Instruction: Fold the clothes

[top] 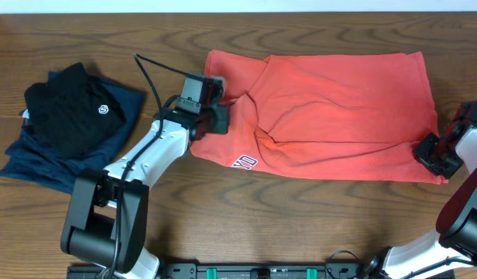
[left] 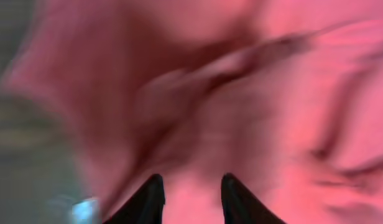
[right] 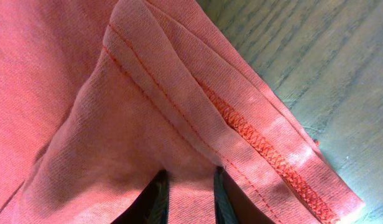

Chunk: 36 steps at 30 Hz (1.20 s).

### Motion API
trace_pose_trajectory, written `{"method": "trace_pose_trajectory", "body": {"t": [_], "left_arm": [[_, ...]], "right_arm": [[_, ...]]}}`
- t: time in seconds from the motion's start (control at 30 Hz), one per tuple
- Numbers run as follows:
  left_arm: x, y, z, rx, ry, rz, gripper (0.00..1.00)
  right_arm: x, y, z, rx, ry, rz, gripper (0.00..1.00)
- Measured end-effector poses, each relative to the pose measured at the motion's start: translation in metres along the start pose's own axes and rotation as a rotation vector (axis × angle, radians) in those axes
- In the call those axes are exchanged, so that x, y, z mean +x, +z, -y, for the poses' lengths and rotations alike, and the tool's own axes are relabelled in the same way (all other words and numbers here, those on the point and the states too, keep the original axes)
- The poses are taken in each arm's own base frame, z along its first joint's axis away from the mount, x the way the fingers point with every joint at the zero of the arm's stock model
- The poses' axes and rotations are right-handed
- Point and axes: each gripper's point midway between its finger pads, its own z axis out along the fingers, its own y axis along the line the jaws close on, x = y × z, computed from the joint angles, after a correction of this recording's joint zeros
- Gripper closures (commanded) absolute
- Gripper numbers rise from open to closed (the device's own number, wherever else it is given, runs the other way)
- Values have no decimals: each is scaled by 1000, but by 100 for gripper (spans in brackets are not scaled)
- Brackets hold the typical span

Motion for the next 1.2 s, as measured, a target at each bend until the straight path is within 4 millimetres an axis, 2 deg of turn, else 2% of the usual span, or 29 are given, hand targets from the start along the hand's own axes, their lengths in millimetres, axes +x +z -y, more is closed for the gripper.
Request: {"method": "trace_pose_trajectory", "body": {"t": [0.13, 0.23, 0.3, 0.43, 0.53, 0.63, 0.67, 0.7, 0.73, 0.93, 1.2], "left_arm": [[19, -3, -30, -141, -54, -72, 66], [37, -7, -42, -201, -92, -139, 66], [47, -9, -45, -220, -123, -173, 66], [49, -10, -45, -218, -153, -181, 60], [54, -8, -45, -215, -172, -187, 60], [70, -4, -48, -220, -179, -219, 60], [77, -3, -49, -224, -182, -233, 64], [85, -2, -51, -229, -189, -250, 81], [92, -2, -52, -231, -197, -266, 94], [101, -5, -54, -240, -209, -295, 94], [147, -40, -90, -412, -376, -480, 94]], "right_arm": [[0, 0, 0, 0, 0, 0, 76], [0, 0, 0, 0, 0, 0, 77], [0, 0, 0, 0, 0, 0, 77], [0, 0, 0, 0, 0, 0, 76], [0, 0, 0, 0, 0, 0, 77], [0, 0, 0, 0, 0, 0, 76], [0, 0, 0, 0, 0, 0, 77], [0, 0, 0, 0, 0, 0, 77], [0, 0, 0, 0, 0, 0, 77], [0, 0, 0, 0, 0, -1, 77], [4, 0, 0, -3, -1, -15, 78]]}}
